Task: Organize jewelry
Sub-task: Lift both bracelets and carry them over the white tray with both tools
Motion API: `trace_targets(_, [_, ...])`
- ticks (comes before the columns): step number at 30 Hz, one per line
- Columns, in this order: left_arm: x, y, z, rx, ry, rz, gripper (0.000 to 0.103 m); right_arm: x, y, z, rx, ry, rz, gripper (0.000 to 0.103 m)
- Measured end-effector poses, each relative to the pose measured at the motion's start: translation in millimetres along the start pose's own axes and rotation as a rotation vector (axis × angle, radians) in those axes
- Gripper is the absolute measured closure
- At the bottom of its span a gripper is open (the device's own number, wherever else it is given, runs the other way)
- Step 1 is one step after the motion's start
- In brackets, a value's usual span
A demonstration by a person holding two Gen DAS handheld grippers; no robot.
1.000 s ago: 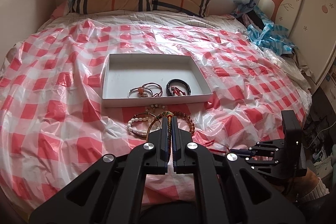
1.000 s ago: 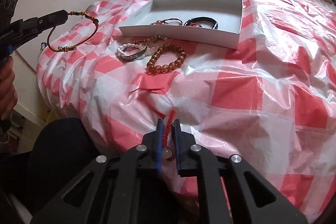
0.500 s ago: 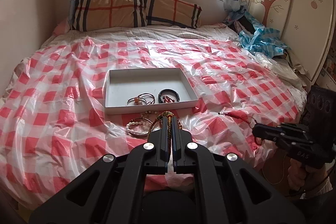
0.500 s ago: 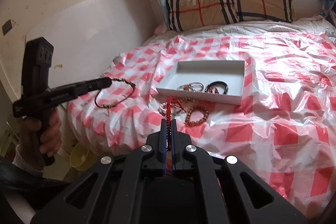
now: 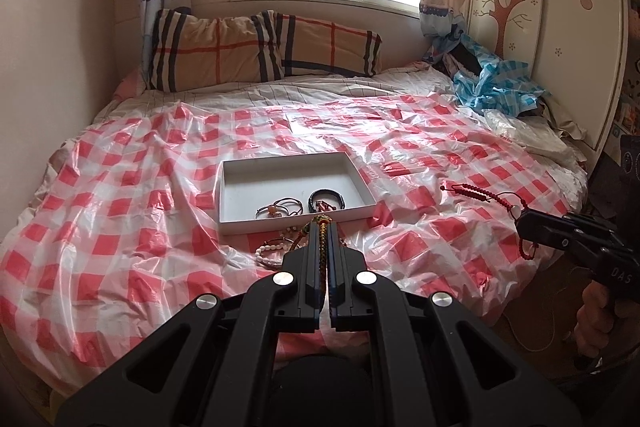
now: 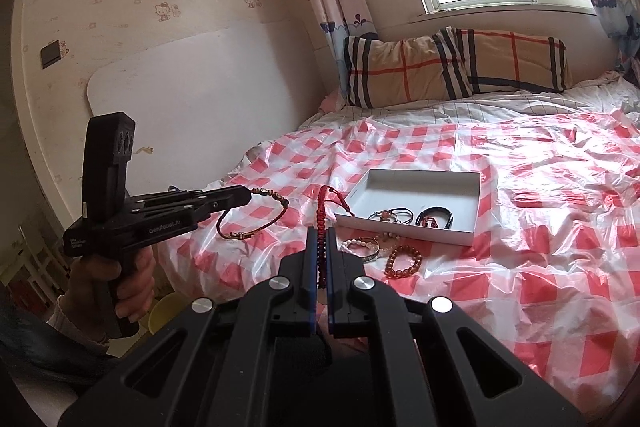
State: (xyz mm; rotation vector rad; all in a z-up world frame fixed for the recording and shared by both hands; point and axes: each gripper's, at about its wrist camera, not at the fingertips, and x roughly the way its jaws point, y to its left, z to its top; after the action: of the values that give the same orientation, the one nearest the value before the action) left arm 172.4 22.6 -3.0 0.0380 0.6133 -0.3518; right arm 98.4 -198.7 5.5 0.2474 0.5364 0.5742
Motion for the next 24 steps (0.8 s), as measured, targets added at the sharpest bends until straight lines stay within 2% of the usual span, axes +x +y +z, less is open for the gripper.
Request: trace_targets(24, [-3,13,2,-0.008,-0.024,0.028,0.1,15,14,9,-0.034,-0.004,0.024,0.099])
